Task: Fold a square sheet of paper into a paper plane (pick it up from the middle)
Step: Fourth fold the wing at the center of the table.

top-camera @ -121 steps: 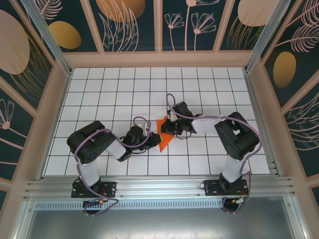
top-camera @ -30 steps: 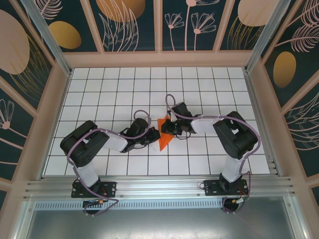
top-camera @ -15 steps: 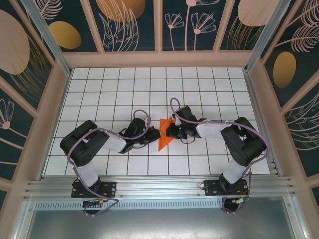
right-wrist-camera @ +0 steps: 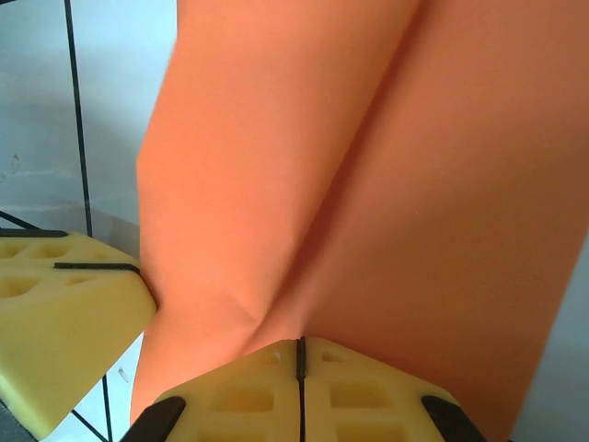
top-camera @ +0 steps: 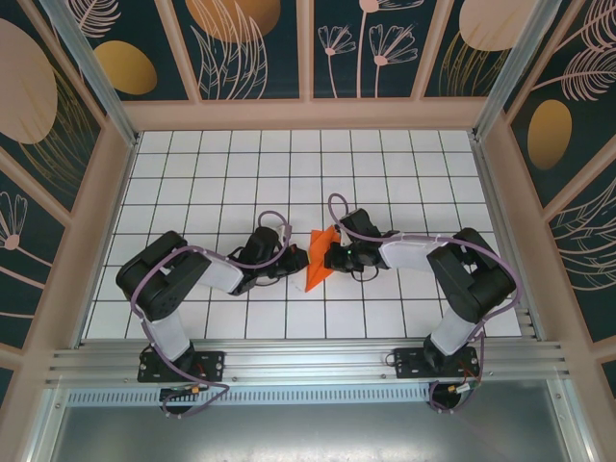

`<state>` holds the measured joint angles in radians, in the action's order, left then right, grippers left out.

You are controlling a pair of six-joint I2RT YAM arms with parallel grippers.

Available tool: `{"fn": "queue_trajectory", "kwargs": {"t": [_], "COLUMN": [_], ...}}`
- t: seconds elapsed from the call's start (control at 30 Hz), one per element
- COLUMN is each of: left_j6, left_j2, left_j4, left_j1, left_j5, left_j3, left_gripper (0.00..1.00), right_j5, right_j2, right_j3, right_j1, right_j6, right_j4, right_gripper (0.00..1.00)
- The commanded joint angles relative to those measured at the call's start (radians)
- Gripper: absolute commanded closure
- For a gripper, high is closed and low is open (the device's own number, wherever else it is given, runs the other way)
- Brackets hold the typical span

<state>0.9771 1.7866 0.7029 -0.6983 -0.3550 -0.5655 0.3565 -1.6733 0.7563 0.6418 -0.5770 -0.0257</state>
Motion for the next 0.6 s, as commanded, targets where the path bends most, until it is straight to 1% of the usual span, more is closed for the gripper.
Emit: {"fn": "queue_trajectory", "kwargs": {"t": [0.0,0.07,0.2,0.3,0.4,0.57], "left_j6": [-0.058,-0.074,-0.097,-0.098,-0.1,-0.134], "left_j2": [0.031,0.044,0.047,0.065,0.066,0.076], "left_j4": [-0.004,-0.007,-0.024,-0.012,0.006,-0.011], "left_j1": [0.008,0.008,0.009,0.009,0.008,0.008], "left_j5": [-0.02,-0.03,0.006,-0.007,0.007,0.004], "left_j3": [-0.024,-0.03,-0.018,-0.014,0.005,-0.002], "left_gripper": [1.0,1.0,1.0,1.0,1.0,1.0], "right_j5": [-0.044,-0.036,-0.024,-0.013,-0.004,0.03], "right_j2": [-0.007,-0.004,-0.001,0.0,0.003,0.033], "right_j3": [0.006,0.01,0.022,0.03,0.035,0.034], "right_j1": [0.005,0.004,0.004,0.003,0.004,0.003], "right_j6": [0.04,0.04,0.044,0.045,0.045,0.031], "right_j4": [-0.081,-0.074,-0.072,-0.071,-0.071,-0.05], "right_gripper": [0.92,0.92,0.92,0.92,0.92,0.91]}}
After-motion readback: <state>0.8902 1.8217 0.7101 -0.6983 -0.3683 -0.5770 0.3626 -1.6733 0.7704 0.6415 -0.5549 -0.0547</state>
